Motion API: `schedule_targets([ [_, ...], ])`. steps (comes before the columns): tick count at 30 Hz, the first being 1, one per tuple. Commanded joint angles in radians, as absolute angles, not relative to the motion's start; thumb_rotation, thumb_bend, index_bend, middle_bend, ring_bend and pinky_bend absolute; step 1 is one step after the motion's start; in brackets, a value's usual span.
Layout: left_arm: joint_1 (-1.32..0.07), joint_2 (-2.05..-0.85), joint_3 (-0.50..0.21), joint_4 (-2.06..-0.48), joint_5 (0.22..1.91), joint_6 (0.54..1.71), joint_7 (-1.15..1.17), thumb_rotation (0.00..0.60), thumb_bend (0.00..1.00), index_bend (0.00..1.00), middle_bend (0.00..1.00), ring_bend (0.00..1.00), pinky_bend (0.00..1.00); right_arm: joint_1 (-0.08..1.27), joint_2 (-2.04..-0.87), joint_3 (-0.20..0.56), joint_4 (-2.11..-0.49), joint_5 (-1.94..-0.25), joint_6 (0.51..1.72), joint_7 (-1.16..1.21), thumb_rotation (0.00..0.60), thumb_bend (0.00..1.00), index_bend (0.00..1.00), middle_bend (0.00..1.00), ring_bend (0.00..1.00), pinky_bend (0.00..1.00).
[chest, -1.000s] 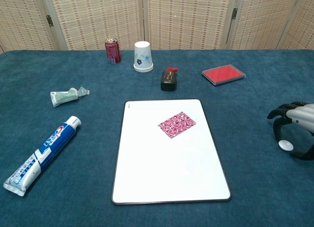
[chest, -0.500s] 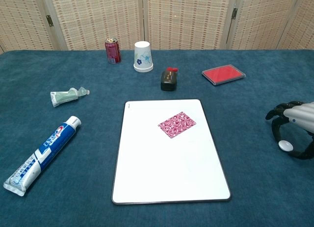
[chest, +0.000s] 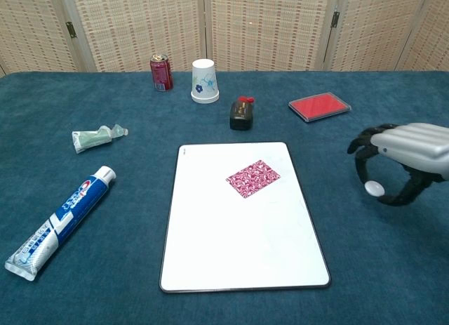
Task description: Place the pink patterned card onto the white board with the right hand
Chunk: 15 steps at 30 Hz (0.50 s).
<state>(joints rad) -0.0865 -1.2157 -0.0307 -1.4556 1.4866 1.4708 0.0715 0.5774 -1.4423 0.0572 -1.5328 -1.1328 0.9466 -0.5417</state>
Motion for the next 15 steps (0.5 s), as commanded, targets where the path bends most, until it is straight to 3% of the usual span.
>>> schedule_targets([
  [1, -0.086, -1.216, -0.03, -1.458, 1.489, 1.473, 0.075, 0.6, 0.34, 0.31, 0.17, 0.14, 0.0, 0.65, -1.469, 0.107, -1.56, -1.079, 0.904, -0.623, 0.6, 0.34, 0.5, 0.18, 0.03, 0.0],
  [15, -0.075, -1.207, -0.025, -1.463, 1.484, 1.48, 0.07, 0.6, 0.34, 0.31, 0.17, 0.14, 0.0, 0.904, -1.688, 0.206, -1.425, -0.753, 0.822, -0.817, 0.6, 0.34, 0.5, 0.18, 0.03, 0.0],
])
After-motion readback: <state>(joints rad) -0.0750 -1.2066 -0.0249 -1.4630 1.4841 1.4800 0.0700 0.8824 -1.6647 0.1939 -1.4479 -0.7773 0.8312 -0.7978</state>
